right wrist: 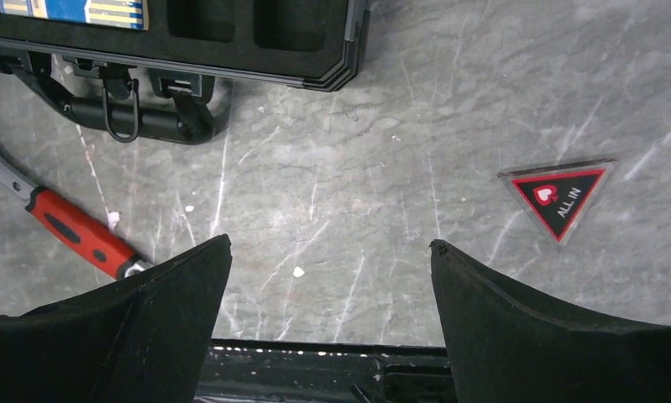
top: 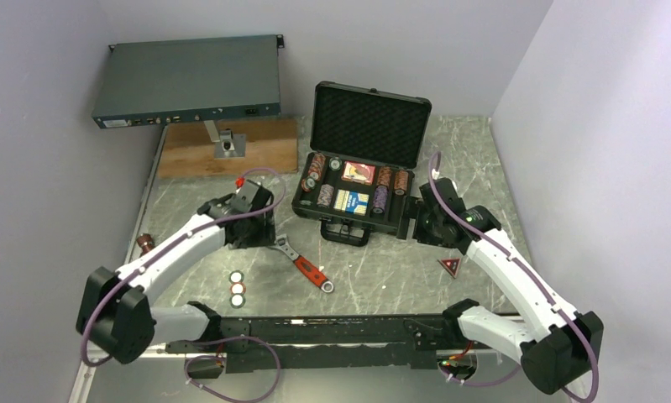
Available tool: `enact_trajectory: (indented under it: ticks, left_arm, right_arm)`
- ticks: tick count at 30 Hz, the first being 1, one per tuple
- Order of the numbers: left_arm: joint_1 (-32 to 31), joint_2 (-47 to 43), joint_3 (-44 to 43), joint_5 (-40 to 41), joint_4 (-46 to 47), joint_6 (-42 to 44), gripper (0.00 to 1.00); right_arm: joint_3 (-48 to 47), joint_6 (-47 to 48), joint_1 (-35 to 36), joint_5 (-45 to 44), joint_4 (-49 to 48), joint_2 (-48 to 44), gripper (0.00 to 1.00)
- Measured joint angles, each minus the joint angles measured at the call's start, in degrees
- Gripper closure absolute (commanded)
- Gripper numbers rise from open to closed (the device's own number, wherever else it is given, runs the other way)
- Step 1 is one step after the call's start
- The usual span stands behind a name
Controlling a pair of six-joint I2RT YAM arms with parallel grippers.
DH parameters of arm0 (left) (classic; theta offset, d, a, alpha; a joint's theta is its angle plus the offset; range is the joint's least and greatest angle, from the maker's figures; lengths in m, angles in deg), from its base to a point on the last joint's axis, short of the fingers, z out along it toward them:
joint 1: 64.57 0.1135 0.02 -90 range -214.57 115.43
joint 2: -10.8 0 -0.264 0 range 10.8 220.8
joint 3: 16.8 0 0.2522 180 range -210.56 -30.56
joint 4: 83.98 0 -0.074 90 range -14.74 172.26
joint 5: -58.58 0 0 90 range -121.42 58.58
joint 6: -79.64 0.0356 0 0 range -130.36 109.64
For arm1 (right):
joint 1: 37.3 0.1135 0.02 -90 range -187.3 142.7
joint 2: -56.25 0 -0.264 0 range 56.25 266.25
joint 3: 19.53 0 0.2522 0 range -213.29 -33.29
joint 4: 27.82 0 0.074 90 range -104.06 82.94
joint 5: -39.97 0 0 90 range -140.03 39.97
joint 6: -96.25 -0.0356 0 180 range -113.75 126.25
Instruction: Pack up texas hold em set
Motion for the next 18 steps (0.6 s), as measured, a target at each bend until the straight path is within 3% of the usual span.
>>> enact_trajectory:
  ticks: [10, 18]
  left_arm:
    - [-0.02, -16.20, 14.29, 2.67, -5.51, -9.57, 0.35]
    - [-0.81, -20.74, 18.49, 6.43, -10.56, -20.98, 0.33]
  right_arm:
    - [0.42, -0.96, 0.00, 3.74, -3.50, 3.69, 0.11]
    - [0.42, -2.60, 0.00, 6.93, -5.38, 6.01, 0.11]
